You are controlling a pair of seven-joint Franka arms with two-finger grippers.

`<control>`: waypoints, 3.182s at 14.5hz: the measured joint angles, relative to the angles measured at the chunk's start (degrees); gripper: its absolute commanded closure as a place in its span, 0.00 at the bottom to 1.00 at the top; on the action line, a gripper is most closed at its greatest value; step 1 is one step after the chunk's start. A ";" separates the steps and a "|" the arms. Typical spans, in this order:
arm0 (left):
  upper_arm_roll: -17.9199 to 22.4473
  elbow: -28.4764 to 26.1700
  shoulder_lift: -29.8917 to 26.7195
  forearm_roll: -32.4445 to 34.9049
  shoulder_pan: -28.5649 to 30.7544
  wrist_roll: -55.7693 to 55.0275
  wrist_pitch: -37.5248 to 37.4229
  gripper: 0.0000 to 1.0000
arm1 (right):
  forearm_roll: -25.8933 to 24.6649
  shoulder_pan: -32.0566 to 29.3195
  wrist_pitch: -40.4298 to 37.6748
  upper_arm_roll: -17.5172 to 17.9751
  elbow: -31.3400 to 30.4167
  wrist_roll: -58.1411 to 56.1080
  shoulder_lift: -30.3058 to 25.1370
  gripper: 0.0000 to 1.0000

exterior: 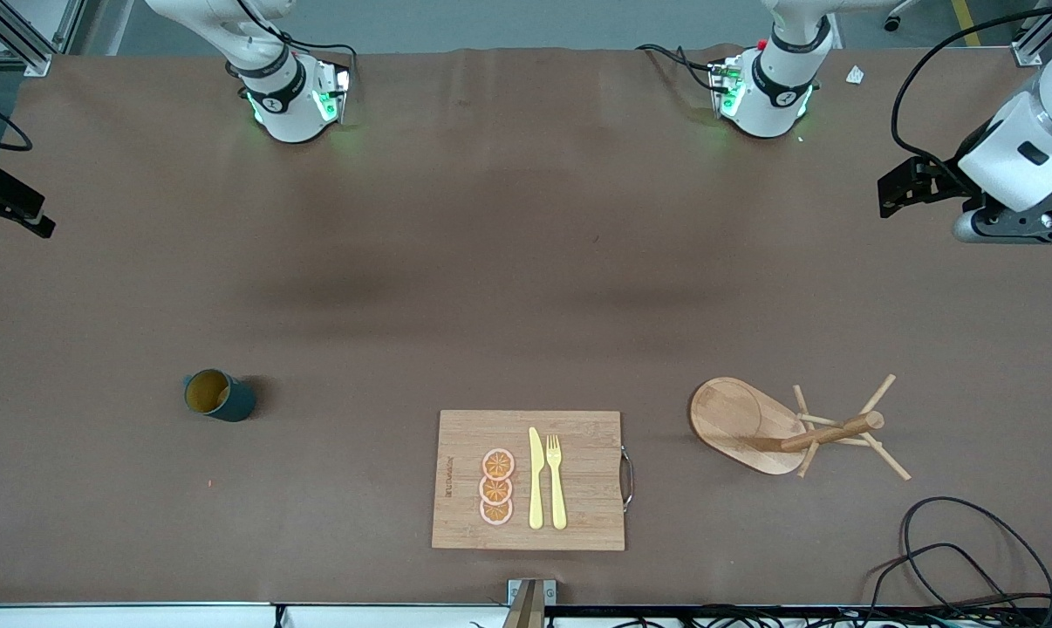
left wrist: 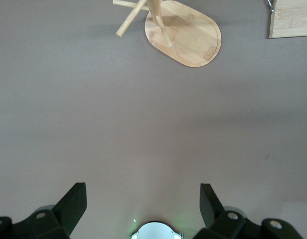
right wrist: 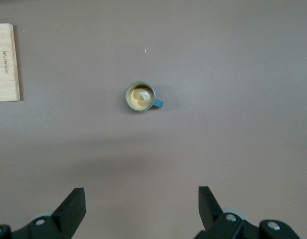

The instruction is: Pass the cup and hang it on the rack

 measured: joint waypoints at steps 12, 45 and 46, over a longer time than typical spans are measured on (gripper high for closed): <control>-0.07 -1.41 -1.10 -2.00 0.03 0.12 1.97 0.00 | 0.00 0.00 0.11 0.00 0.00 0.00 0.05 0.00; -0.24 -4.68 -3.96 -2.23 -0.08 0.12 6.54 0.00 | 5.60 3.83 33.27 0.93 0.20 1.22 40.85 1.00; -0.24 -4.68 -3.95 -2.23 -0.08 0.11 6.54 0.00 | 5.60 4.76 33.04 0.98 0.50 1.46 40.84 1.00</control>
